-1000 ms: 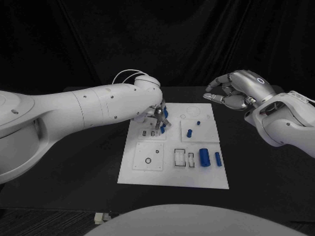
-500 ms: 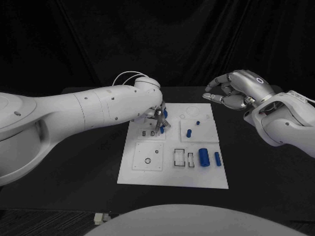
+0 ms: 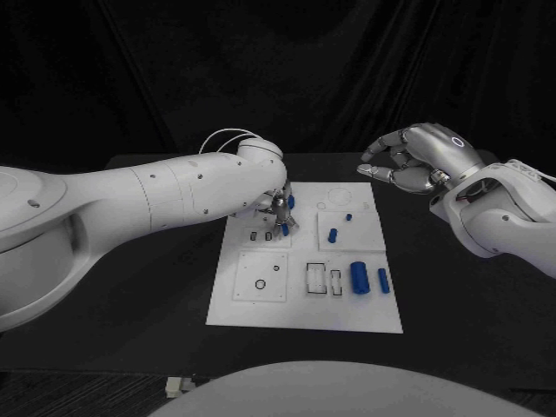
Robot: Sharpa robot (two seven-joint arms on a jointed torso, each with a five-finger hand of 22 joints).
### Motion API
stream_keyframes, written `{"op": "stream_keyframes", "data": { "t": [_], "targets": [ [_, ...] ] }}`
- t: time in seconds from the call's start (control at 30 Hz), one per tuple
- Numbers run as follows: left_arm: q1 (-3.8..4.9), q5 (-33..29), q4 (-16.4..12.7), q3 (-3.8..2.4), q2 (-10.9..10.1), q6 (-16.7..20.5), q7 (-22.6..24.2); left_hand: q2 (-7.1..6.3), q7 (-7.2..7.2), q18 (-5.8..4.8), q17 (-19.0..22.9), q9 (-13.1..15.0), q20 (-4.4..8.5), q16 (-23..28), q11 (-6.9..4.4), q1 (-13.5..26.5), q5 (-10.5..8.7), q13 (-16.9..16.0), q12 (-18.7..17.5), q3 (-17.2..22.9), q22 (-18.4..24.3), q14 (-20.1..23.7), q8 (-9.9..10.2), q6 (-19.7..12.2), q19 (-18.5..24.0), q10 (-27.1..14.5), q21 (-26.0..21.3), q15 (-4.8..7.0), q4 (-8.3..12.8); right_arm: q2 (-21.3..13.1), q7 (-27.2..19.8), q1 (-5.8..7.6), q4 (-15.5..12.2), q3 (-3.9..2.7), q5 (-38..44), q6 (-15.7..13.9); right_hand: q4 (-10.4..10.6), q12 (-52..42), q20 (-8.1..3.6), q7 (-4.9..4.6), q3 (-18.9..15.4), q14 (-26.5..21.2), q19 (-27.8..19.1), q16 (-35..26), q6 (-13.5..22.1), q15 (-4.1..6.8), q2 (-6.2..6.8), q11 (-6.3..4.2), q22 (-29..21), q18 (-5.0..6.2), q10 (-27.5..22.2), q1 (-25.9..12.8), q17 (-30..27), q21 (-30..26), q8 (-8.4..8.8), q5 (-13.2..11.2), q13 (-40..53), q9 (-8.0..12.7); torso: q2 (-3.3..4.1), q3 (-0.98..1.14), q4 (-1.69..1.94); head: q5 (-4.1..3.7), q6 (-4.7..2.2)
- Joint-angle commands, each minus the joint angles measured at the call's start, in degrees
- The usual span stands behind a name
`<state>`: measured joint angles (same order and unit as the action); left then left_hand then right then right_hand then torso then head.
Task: Assemble the parts on the task board
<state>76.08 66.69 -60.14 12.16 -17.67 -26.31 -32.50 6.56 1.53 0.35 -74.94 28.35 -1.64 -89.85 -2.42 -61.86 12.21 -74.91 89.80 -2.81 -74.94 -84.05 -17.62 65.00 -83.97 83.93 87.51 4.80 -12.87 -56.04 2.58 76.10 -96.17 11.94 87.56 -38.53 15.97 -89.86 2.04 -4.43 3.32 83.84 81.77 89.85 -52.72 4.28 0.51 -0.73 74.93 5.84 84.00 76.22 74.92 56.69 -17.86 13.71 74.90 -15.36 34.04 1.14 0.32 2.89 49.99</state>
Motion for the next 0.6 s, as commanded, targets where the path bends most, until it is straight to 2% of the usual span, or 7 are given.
{"op": "stream_keyframes", "data": {
  "t": [0.03,0.6],
  "targets": [
    [-0.16,0.0,0.0,-0.06,0.2,-1.6,0.8,-0.1,0.04,0.94,-15.1,0.1,-0.08,-0.1,0.2,-0.6,0.45,-15.1,0.2,0.7,-11.0,-5.9,0.4,0.0,-2.3,6.1,-0.4,0.0,0.3,0.1,0.1,-0.13,0.1,-0.04,0.1,-0.8,0.0,-0.1,0.27,-0.23,0.1,6.2,0.0,0.1,-0.3,-0.38,-0.49,0.46,7.2,-0.02,6.0,0.0,15.1,-0.4,-0.13,0.4,15.1,-0.1,0.01,0.0,0.0,0.0,0.01],
    [-0.45,0.0,0.4,-0.06,0.3,-1.9,1.1,-0.56,0.21,1.1,-15.1,0.3,-0.18,-0.1,0.33,-2.0,1.84,-15.1,0.2,3.2,-10.6,-5.9,2.2,-0.2,-1.8,6.1,-1.0,-0.11,2.3,0.2,0.2,-0.15,0.2,-0.04,0.1,-0.5,0.0,-0.1,0.28,-0.24,0.1,6.2,0.0,0.1,-0.3,-0.4,-0.45,0.47,7.1,0.01,6.0,0.0,15.1,-0.6,-0.12,0.4,15.1,-0.1,0.0,-0.01,0.01,0.18,0.01]
  ]
}}
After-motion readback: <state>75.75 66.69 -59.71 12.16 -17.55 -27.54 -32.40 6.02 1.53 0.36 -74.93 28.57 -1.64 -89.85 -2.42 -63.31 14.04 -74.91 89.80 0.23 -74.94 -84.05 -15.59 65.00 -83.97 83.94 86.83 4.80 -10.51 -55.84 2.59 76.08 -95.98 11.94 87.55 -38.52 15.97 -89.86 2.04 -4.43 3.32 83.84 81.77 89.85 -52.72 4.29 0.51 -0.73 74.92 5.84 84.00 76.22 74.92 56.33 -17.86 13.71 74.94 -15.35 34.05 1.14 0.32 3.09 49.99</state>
